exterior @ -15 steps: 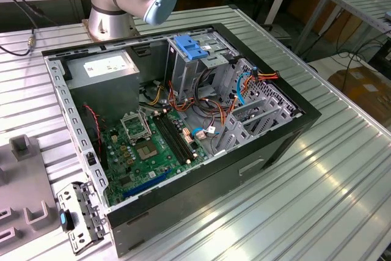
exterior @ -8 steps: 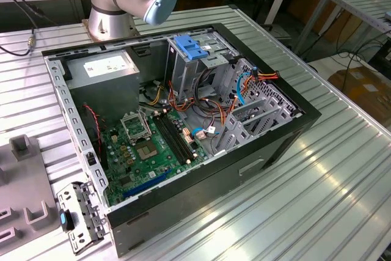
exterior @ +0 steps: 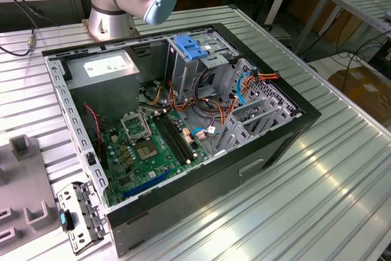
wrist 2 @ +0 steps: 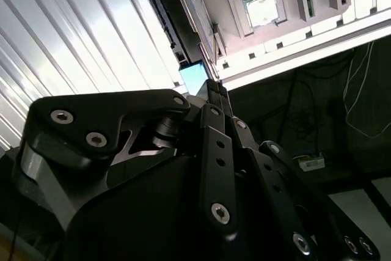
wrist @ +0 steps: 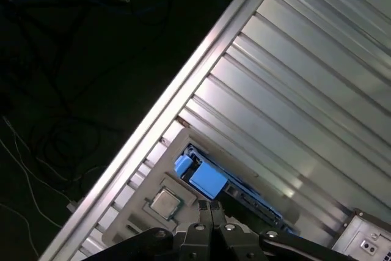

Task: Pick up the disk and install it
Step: 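Pick up the disk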

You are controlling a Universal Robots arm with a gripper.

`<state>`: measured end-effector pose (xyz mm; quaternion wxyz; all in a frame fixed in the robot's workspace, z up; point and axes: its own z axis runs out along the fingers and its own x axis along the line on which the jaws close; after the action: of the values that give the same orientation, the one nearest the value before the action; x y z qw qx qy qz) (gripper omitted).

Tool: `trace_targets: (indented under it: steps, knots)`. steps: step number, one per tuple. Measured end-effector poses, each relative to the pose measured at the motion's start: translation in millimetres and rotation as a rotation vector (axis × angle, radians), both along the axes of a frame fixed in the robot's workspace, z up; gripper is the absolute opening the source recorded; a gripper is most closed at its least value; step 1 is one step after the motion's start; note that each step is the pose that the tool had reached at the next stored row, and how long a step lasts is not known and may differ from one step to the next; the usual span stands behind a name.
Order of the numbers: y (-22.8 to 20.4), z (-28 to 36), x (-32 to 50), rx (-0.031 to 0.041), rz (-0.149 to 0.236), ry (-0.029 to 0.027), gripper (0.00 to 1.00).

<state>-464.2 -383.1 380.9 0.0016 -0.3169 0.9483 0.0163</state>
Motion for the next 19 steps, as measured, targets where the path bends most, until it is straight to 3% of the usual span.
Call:
trace_targets:
  steps: [6,9,19]
  knots:
    - [0.0,-0.2,0.0,0.0000,0.064,0.0000,0.11]
    - [0.1,-0.6,0.1,0.0000,0.138,0.0000,0.11]
    - [2.5,-2.7,0.0,-0.0021,0.308,0.0001,0.11]
